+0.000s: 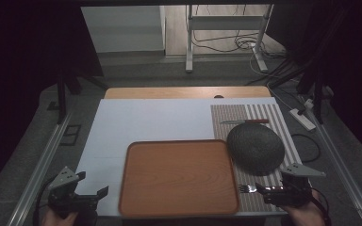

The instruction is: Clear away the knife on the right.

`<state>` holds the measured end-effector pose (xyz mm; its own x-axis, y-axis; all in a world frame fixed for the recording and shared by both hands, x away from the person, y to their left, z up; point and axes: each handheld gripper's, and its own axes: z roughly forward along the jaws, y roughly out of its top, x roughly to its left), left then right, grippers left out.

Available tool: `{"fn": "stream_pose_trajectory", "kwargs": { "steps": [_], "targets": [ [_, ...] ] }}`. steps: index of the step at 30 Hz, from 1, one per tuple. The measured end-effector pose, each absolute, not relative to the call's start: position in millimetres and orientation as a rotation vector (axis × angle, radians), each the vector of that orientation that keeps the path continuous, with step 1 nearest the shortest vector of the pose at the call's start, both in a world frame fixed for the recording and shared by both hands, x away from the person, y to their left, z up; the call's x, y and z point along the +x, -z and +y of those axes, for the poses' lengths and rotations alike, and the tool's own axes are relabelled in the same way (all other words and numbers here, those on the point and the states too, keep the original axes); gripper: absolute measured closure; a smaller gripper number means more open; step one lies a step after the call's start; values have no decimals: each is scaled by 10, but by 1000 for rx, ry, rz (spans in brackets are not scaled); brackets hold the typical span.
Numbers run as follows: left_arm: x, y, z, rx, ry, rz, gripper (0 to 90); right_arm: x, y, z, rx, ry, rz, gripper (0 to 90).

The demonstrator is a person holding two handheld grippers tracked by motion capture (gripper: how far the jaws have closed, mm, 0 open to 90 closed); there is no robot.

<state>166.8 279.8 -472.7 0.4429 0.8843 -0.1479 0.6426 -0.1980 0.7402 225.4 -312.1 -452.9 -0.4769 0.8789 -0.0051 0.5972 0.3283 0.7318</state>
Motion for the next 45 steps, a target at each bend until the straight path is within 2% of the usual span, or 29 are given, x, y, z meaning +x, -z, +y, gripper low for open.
{"fn": "stream_pose_trajectory", "kwargs": {
  "steps": [28,45],
  "targets": [
    [1674,4734,2806,1938,-381,1284,0,2286,4535,-3101,1296,-949,2251,0],
    [1679,4735,2802,1938,-379,1289,0,2437,4503,-3121,1221,-1000,2285,0]
  ]
}}
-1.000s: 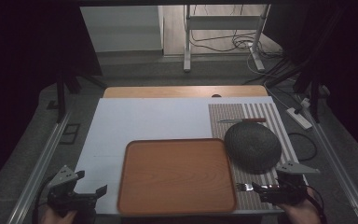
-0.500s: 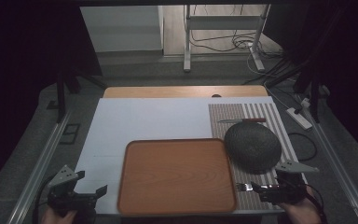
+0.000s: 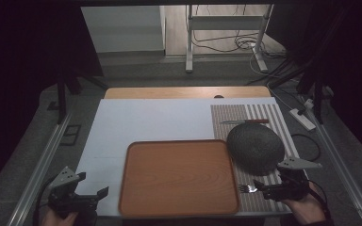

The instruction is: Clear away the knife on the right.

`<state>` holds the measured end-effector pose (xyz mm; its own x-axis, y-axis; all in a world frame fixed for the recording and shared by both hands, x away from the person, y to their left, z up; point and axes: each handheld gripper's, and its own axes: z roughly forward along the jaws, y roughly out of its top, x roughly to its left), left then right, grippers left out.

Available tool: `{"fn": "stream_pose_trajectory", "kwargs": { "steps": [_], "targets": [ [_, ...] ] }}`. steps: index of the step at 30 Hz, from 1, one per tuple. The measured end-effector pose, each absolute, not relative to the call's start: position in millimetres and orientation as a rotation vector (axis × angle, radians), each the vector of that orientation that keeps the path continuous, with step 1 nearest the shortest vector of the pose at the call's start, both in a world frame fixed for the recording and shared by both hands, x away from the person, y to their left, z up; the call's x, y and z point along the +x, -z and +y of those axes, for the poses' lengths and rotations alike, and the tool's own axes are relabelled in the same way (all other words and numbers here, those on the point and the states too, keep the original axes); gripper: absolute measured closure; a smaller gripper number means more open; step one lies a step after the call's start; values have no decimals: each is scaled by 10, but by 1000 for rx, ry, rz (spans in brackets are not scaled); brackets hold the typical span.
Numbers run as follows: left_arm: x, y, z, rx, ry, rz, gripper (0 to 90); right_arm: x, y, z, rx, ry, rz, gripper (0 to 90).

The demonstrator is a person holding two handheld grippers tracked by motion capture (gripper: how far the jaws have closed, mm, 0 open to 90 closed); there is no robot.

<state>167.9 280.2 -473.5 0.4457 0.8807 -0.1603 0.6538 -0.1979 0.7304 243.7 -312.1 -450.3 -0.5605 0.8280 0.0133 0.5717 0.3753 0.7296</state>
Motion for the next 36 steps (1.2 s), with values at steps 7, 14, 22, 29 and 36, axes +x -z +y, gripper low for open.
{"fn": "stream_pose_trajectory", "kwargs": {
  "steps": [7,14,22,29,36],
  "targets": [
    [1682,4736,2805,1937,-376,1291,0,2559,4515,-3105,1193,-1023,2312,0],
    [1686,4738,2804,1936,-373,1294,0,2683,4578,-3123,1211,-1029,2320,0],
    [1688,4738,2804,1937,-373,1296,0,2786,4556,-3109,1231,-1005,2322,0],
    [1692,4739,2806,1935,-370,1300,0,2932,4551,-3112,1252,-998,2324,0],
    [1695,4740,2804,1937,-369,1302,0,3063,4583,-3123,1279,-968,2322,0]
  ]
}}
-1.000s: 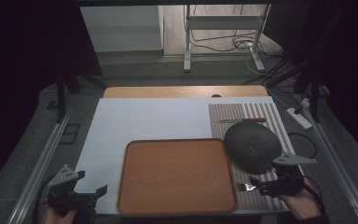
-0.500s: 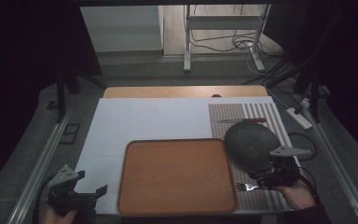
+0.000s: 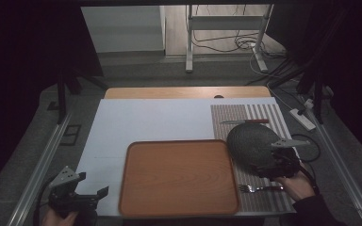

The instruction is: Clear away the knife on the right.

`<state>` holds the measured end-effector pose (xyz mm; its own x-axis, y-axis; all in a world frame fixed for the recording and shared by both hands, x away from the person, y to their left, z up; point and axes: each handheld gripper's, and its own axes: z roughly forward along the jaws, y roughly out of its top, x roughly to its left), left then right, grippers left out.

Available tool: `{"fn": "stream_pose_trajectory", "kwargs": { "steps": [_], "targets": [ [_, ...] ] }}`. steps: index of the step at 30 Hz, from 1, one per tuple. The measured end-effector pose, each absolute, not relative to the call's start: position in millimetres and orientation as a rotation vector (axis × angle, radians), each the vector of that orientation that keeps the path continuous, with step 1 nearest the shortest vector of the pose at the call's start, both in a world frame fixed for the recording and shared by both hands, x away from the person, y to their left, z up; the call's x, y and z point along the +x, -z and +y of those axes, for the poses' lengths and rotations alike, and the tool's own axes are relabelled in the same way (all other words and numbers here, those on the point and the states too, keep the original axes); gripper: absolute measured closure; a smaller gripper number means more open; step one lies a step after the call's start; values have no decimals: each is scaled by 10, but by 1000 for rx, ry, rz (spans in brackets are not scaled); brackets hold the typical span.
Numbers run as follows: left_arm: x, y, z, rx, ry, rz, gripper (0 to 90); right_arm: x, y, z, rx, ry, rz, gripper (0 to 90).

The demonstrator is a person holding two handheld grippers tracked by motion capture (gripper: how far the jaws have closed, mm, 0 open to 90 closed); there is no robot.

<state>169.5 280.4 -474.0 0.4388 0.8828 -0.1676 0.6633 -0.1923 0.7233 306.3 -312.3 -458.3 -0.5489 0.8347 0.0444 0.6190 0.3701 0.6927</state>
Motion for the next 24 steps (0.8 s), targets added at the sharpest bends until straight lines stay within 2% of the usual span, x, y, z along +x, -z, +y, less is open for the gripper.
{"fn": "stream_pose_trajectory", "kwargs": {
  "steps": [24],
  "targets": [
    [1707,4744,2804,1943,-360,1308,0,3620,4569,-3090,1330,-900,2306,0]
  ]
}}
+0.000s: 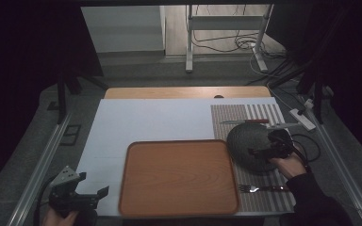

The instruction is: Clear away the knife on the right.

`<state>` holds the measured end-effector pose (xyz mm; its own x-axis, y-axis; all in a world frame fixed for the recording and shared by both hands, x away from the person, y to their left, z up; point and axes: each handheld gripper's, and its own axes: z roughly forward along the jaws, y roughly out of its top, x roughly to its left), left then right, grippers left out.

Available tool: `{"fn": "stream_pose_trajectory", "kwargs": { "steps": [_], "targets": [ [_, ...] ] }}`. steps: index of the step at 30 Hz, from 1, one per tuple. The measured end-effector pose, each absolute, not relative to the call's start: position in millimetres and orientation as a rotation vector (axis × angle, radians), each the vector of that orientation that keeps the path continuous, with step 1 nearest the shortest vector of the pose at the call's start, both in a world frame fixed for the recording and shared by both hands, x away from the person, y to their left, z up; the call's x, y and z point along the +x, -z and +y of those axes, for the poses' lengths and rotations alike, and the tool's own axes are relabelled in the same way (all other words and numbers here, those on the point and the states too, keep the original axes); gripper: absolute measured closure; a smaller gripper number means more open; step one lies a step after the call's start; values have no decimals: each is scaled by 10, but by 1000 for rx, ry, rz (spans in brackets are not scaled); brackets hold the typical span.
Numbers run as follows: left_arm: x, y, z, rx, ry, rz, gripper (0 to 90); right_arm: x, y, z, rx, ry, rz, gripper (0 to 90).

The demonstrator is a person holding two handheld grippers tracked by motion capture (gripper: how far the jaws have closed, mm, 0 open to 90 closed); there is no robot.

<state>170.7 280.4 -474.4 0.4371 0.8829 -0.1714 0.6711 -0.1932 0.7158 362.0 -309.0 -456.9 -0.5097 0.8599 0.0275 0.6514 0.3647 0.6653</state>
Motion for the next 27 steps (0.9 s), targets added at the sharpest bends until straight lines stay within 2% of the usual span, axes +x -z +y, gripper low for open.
{"fn": "stream_pose_trajectory", "kwargs": {
  "steps": [27],
  "targets": [
    [1713,4745,2801,1950,-353,1308,0,4240,4662,-3001,1419,-823,2305,0]
  ]
}}
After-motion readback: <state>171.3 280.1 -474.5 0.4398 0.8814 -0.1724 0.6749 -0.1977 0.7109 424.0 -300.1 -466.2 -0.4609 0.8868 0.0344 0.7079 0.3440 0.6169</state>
